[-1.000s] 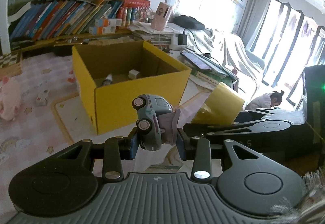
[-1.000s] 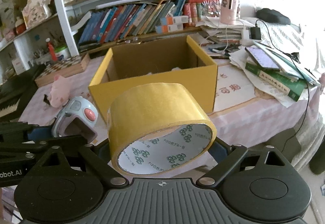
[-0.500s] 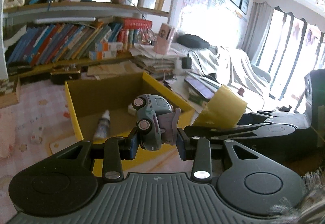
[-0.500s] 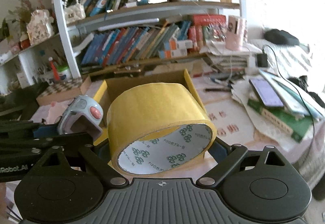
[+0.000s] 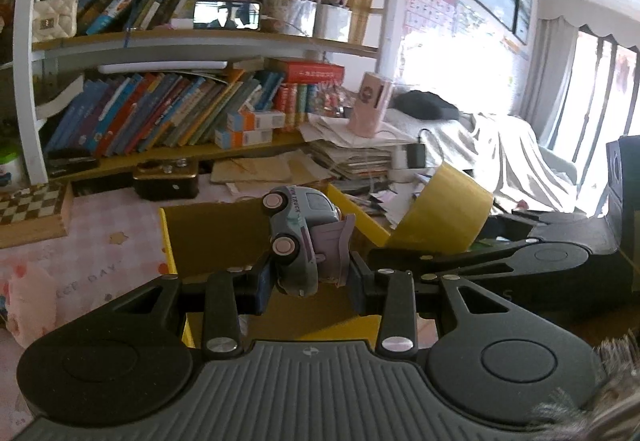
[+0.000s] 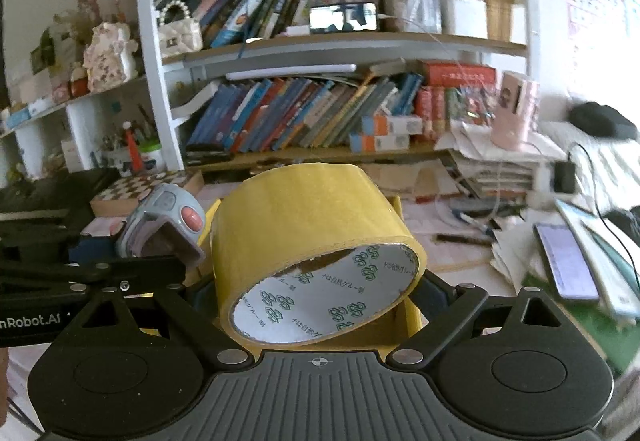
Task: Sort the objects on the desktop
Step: 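Lower the toy car and tape into the box and open both tools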
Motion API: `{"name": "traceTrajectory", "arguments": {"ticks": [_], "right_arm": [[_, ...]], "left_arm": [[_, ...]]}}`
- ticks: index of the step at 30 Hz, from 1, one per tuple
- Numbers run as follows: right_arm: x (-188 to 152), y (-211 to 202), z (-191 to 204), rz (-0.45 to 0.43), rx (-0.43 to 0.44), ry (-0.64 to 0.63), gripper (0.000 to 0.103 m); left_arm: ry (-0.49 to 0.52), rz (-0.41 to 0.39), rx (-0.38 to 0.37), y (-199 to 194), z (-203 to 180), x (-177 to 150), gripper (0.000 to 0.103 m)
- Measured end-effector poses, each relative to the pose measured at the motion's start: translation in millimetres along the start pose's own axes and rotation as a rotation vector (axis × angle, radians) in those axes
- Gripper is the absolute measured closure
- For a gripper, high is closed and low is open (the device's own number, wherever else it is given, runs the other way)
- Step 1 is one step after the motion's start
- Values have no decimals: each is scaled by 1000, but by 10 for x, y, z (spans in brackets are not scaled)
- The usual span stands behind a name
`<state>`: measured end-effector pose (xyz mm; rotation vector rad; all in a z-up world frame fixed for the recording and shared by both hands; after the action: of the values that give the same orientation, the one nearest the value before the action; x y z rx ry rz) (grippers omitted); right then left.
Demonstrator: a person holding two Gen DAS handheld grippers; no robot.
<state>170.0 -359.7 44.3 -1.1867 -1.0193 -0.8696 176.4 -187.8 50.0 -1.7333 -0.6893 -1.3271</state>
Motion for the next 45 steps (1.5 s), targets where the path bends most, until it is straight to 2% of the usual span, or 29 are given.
{"name": "traceTrajectory", "arguments": {"ticks": [7, 14, 20, 26, 30, 32, 34, 42, 45], "right_arm": [[1, 401, -44, 46, 61, -68, 8], [-116, 815, -49, 153, 120, -155, 8], [-207, 1138, 24, 267, 198, -315, 8], [-298, 1446, 186, 374, 282, -510, 8], [-357, 1602, 247, 478, 357, -565, 8], [-412, 1661, 277, 512, 362, -612, 8], [-470, 1723, 289, 574, 362, -617, 8], [-477, 1722, 271, 573, 342, -591, 7], [-445, 1714, 250, 559, 333, -574, 7]], "left_arm": [[18, 59, 62, 298, 70, -62, 68], [46, 133, 96, 619, 136, -153, 68], [83, 203, 117, 913, 253, -220, 68], [76, 274, 125, 1207, 419, -211, 68], [86, 337, 111, 1398, 443, -265, 68], [130, 346, 112, 1442, 387, -290, 72], [125, 371, 82, 1484, 365, -313, 75], [127, 376, 59, 1514, 287, -367, 73], [135, 343, 92, 1462, 292, -340, 60]]}}
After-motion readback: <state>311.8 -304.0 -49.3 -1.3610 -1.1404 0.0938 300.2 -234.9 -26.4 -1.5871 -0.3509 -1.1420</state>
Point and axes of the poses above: each gripper's, at about its wrist camera, not at the fingertips, and y roughly the way its jaws point, z to its left, x to its top, the point moved 1 cm from there along y, roughly the way its jaws point, and after that the axes turned 11 degrees about -z, right-handed, at the moved point
